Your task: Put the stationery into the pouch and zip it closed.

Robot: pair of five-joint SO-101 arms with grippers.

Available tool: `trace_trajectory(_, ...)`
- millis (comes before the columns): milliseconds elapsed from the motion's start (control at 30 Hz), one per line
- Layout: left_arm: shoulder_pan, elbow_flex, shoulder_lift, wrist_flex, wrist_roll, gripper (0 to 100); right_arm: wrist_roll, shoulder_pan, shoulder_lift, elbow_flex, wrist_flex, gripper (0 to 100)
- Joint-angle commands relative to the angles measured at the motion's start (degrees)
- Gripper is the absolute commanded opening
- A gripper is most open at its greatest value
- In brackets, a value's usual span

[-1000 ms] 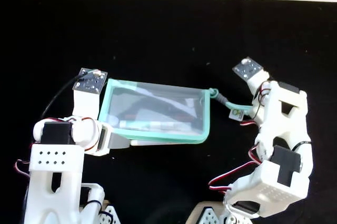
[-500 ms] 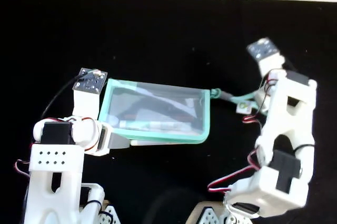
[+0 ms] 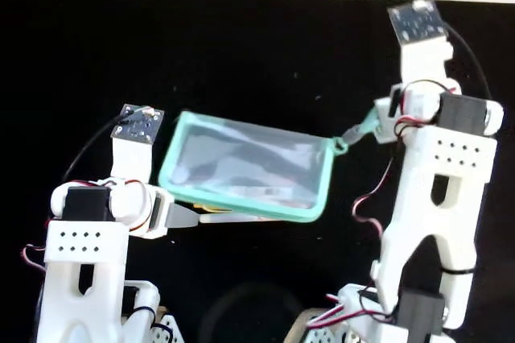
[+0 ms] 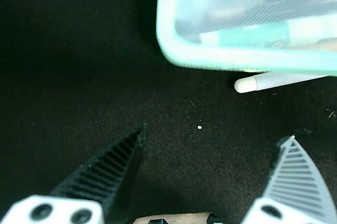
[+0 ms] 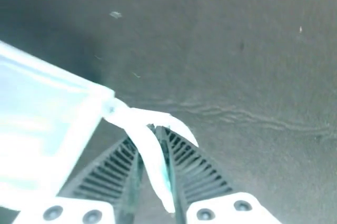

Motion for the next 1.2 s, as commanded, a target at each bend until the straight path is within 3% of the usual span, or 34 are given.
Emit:
trace_trajectory(0,1.0,-0.2,-0.4,0.2,-0.2,37,-3.8,-5.6,-2.3,-13.8,7.6,0.7)
trace_trajectory(233,1.0,-0.2,-0.4,0.1,-0.2,37,-12.0,-10.6,2.5,-32.4,15.5,0.7)
trace_trajectory(567,1.0,-5.1,-0.4,0.4,-0.2,37,-22.6,-19.8,4.1,-40.0,15.6,0.7)
trace_trajectory(800,1.0,-10.9,-0.4,0.5,-0.1,37,-24.1,-25.0,4.1,-45.6,15.6,0.7)
trace_trajectory(1167,0.7,-24.3,0.0,3.0,-0.1,37,-25.3,-25.6,4.1,-48.0,11.0,0.7)
